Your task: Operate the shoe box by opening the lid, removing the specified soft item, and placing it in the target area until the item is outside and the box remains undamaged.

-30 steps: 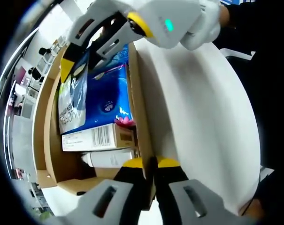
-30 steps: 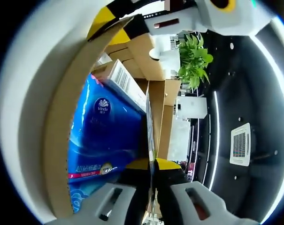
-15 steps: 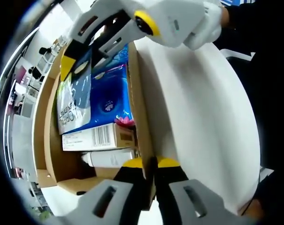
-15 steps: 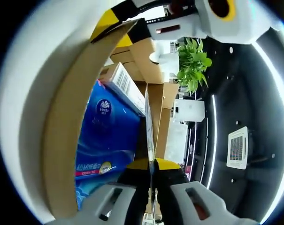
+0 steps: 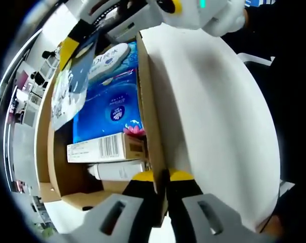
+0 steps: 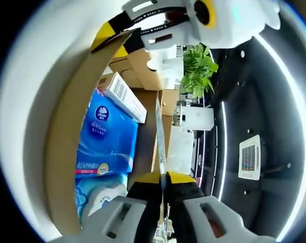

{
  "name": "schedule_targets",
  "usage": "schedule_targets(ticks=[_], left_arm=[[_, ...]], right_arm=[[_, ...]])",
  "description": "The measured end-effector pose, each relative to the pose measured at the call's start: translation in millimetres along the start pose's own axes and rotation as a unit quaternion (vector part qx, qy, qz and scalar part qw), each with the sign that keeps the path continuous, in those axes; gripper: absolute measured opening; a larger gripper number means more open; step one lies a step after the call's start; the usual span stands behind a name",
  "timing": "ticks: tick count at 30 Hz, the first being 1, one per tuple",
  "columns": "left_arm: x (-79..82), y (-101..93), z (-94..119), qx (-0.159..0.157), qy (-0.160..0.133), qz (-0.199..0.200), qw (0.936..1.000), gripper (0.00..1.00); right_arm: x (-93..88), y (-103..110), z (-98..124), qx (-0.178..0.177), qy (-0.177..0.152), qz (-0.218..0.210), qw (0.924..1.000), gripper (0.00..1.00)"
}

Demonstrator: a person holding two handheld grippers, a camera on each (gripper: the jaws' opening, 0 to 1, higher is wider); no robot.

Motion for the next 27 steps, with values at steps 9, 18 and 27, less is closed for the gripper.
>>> schedule_targets(ticks=[9, 18, 27], left_arm=[[-0.2, -0.5, 0, 0.0, 0.0, 0.002, 1.0, 0.05], [-0.2, -0.5, 0, -0.003, 0.004, 0.012, 0.9999, 0.05], [-1.1, 1.3, 0, 0.0, 0.005, 0.014, 0.9999, 0.05]], right_arm=[[-6.5, -7, 11, -0.011, 0.009, -0.001, 0.9999, 0.01], [-17.4, -12, 27, -0.018, 0.022, -0.003, 0.9996, 0.01], [-31.4, -14, 38, -0.024, 0.035, -0.012, 0.999, 0.01]])
Point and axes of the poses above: the point that each gripper's makers call its tool centre point, and the gripper's own axes: z roughly backward along the fingers, y roughly to its left, x roughly out of its top, the point moved 10 cm from there along z, roughly backward along the fingers, and after that the axes turned 8 degrees about x, right-handed, at the moved point
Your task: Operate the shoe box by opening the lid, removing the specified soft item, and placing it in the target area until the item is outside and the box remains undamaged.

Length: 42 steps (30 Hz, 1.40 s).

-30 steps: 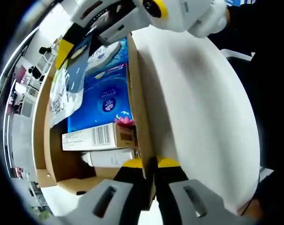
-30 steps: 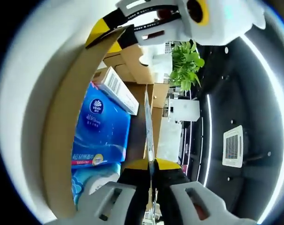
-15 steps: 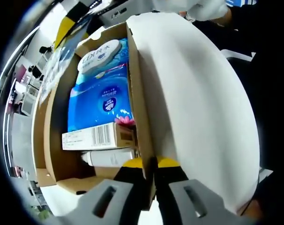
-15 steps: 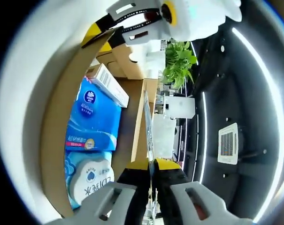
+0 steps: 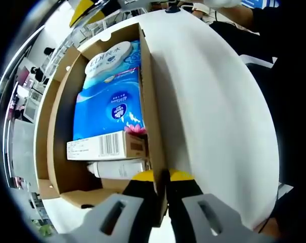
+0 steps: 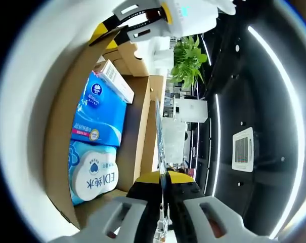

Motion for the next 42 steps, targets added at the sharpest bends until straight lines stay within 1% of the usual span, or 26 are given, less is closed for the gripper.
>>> schedule_targets(ticks=[7, 13, 18, 23, 29, 33, 35, 42], left_arm=[[-0.1, -0.2, 0, 0.001, 0.002, 0.002, 1.0, 0.05], [0.6, 0.2, -1, 0.002, 0.006, 0.005, 1.0, 0.05], [0.6, -1.6, -1, 0.002, 0.005, 0.003, 1.0, 0.05], [0.7, -2.6, -1, 0.002, 0.006, 0.006, 1.0, 0.05], [1.2, -3.6, -1, 0.002, 0.008, 0.008, 0.9999, 0.05], [1.4, -3.3, -1, 0.002, 0.008, 0.009, 0.9999, 0.05], [1.6, -3.1, -1, 0.002, 0.009, 0.009, 0.9999, 0.05], [1.9, -1.8, -1, 0.001, 0.008, 0.008, 0.9999, 0.05]], right_arm=[[-10.2, -2, 9, -0.005, 0.013, -0.003, 0.9999, 0.01], [-21.3, -1, 16, -0.011, 0.024, -0.014, 0.9996, 0.01], [-28.8, 5, 18, -0.013, 0.025, -0.017, 0.9995, 0.01], [-37.8, 5, 22, -0.015, 0.028, -0.021, 0.9993, 0.01], [-58.8, 10, 32, -0.028, 0.037, -0.033, 0.9984, 0.01], [-77.8, 20, 35, -0.035, 0.048, -0.051, 0.997, 0.01], [-86.1, 26, 33, -0.027, 0.055, -0.059, 0.9964, 0.01], [-102.5, 31, 37, -0.03, 0.072, -0.078, 0.9939, 0.01]])
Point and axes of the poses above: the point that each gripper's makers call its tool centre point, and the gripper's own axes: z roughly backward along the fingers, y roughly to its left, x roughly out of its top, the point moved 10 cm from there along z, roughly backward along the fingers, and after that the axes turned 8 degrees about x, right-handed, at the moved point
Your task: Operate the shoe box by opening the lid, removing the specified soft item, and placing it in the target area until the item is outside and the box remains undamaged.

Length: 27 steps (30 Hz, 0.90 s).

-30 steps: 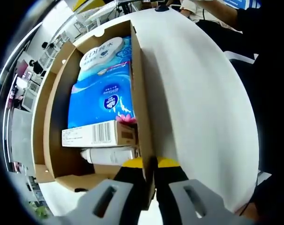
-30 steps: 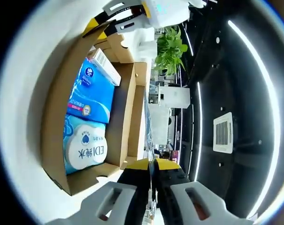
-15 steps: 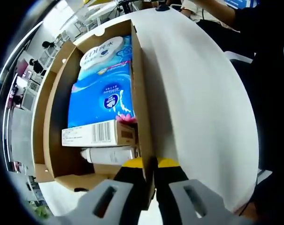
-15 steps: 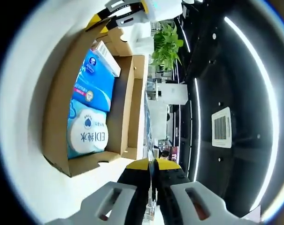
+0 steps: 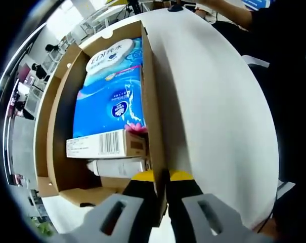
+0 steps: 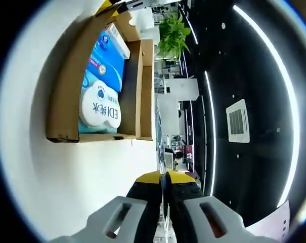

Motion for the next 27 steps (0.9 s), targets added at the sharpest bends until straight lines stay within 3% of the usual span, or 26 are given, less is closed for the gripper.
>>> schedule_targets(ticks=[11, 27], left_arm=[[0.6, 1.2, 0, 0.0, 0.001, 0.0, 1.0, 0.05], [-0.7, 0.3, 0, 0.002, 0.005, 0.0, 1.0, 0.05]], right_arm=[[-20.2, 4, 7, 0.005, 0.015, -0.012, 0.9998, 0.01], [-34.7, 17, 9, 0.024, 0.02, -0.013, 0.9994, 0.01]])
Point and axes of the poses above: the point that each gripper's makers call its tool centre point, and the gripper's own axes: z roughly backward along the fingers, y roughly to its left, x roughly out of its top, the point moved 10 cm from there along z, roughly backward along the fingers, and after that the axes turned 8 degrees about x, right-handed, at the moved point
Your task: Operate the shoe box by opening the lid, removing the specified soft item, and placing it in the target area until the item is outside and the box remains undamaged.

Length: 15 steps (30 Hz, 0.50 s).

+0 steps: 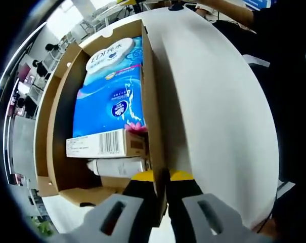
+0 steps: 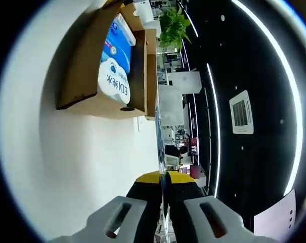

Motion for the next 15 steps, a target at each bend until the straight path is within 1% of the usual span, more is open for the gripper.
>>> schedule_targets(ticks=[6, 15], left_arm=[[0.1, -0.2, -0.1, 0.0, 0.001, -0.001, 1.0, 0.05], [0.6, -0.2, -0.4, 0.001, 0.002, -0.001, 1.0, 0.05]], right_arm=[[-1.7, 0.2, -0.4, 0.002, 0.0, 0.0, 1.0, 0.01], [4.3, 3.3, -3.7, 0.013, -0.013, 0.007, 0.9998, 0.01]])
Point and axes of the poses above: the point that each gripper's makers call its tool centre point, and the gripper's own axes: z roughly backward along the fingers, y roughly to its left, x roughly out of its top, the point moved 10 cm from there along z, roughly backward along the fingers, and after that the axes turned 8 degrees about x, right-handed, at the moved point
